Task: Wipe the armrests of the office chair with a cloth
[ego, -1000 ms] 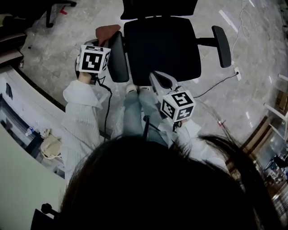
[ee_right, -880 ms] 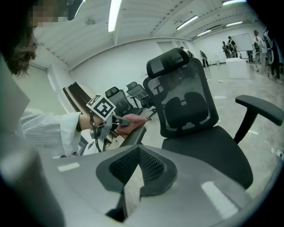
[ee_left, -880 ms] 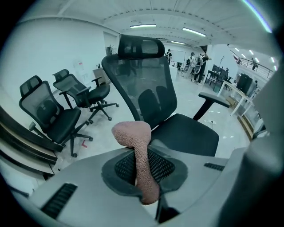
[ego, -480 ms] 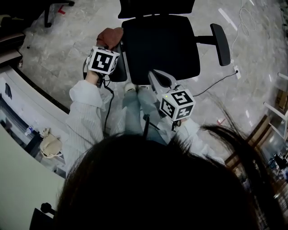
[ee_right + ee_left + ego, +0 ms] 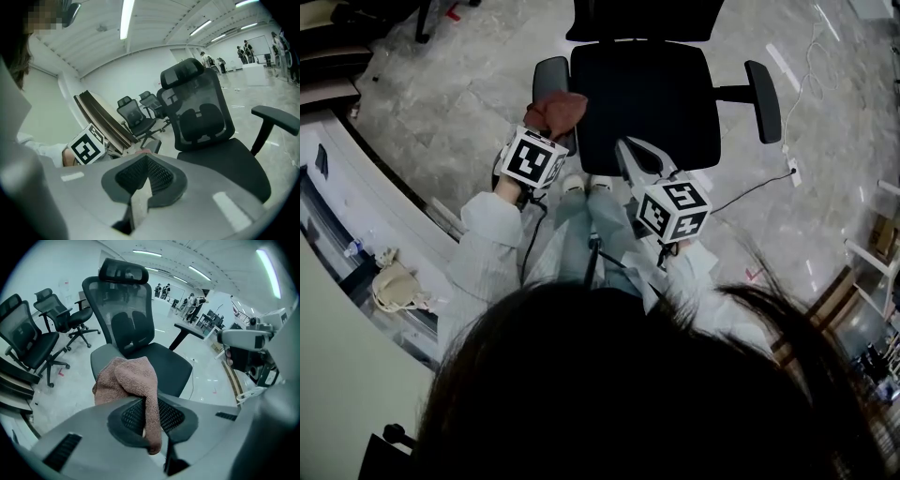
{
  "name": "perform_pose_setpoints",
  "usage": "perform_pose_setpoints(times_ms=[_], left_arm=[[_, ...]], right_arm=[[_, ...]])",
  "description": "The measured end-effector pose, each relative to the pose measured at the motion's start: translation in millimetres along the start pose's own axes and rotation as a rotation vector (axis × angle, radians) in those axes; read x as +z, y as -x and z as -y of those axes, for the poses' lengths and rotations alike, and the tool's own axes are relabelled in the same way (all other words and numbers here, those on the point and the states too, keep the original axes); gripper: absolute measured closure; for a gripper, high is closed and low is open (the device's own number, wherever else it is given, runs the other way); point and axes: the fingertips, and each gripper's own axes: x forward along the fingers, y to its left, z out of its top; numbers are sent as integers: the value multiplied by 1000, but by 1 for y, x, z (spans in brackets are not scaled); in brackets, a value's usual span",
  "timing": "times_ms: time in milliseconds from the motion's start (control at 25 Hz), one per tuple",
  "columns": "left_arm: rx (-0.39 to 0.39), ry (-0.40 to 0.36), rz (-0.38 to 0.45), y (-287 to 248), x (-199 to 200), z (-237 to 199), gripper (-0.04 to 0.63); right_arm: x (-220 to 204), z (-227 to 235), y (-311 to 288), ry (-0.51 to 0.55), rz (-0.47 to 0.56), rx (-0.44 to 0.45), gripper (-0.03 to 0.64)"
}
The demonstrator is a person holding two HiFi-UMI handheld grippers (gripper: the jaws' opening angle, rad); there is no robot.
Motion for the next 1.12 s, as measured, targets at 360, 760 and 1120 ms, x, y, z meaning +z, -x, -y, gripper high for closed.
perform_pose_setpoints(times_ms=[360, 760, 1120], left_arm=[[-87, 11, -49, 7, -45, 51, 557], [57, 166, 473, 80, 11, 51, 557], [249, 135, 950, 237, 81, 50, 557]], right_arm=[[3, -18, 17, 12, 23, 18, 615], [46, -21, 53, 54, 138, 1, 615], [123, -59, 95, 215, 325, -7, 615]])
